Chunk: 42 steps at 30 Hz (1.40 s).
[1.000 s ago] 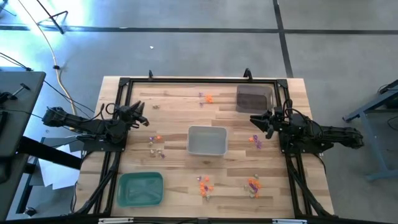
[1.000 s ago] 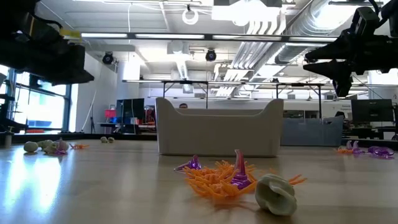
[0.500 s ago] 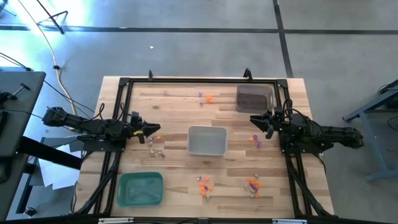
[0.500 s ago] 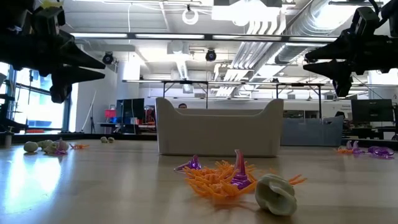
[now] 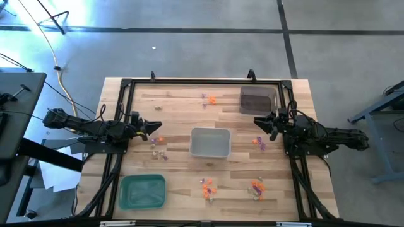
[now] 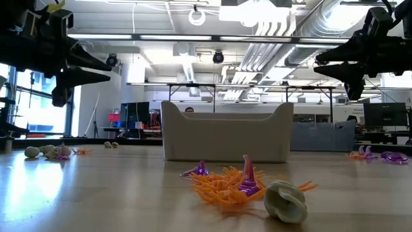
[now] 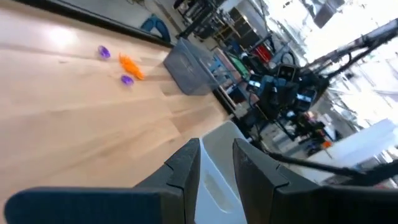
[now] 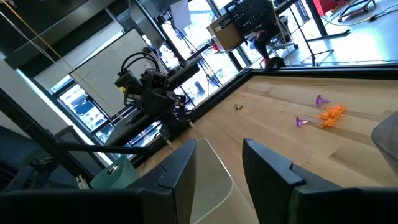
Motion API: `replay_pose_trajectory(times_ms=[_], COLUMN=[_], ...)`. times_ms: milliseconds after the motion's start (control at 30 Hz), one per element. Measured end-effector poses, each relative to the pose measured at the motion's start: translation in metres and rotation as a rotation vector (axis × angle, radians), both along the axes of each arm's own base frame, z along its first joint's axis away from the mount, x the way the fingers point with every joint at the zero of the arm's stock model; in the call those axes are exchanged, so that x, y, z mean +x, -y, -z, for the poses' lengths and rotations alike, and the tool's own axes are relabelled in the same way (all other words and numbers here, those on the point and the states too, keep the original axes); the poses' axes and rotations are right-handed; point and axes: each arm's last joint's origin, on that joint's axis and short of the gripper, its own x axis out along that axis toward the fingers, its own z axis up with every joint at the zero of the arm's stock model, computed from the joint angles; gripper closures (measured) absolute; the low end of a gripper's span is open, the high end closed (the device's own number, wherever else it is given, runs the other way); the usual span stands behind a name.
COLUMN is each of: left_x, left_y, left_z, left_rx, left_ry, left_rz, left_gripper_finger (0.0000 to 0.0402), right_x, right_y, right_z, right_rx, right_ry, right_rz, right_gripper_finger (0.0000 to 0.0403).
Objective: Sort Halloween decoration
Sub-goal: Put the white skull toy into the white bin
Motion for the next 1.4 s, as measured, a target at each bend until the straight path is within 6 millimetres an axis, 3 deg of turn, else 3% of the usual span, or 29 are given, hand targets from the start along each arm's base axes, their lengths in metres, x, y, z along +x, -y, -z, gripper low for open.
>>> replay_pose_trajectory(times_ms=[167, 333, 500, 767, 1033, 1233, 1400], left_x=[0.000, -0.003, -0.003, -0.004, -0.004, -0.002, -0.004], left_y=[-0.001, -0.005, -0.006, -0.007, -0.012, -0.014, -0.015], left_z=[0.000, 0.000, 0.000, -0.001, -0.003, -0.020, -0.053], left_rx=[0.036, 0.079, -0.013, 0.016, -0.067, 0.003, 0.216], left_ry=[-0.012, -0.021, 0.029, 0.027, 0.095, 0.183, 0.151], left_rz=[-0.027, -0.192, -0.230, -0.283, -0.353, -0.301, -0.260], left_gripper_finger=[0.0319, 0.0319, 0.0319, 0.0319, 0.0319, 0.0319, 0.0319], right_x=[0.000, 0.000, 0.000, 0.000, 0.000, 0.000, 0.000], right_y=[0.000, 0.000, 0.000, 0.000, 0.000, 0.000, 0.000], right_z=[0.000, 0.000, 0.000, 0.000, 0.000, 0.000, 0.000], right_rx=[0.000, 0.000, 0.000, 0.000, 0.000, 0.000, 0.000], right_ry=[0.000, 0.000, -0.001, 0.000, 0.000, 0.000, 0.000], right_rz=[0.000, 0.000, -0.001, 0.000, 0.000, 0.000, 0.000], right_gripper_finger=[0.0277, 0.0277, 0.0277, 0.0277, 0.0277, 0.0277, 0.0277])
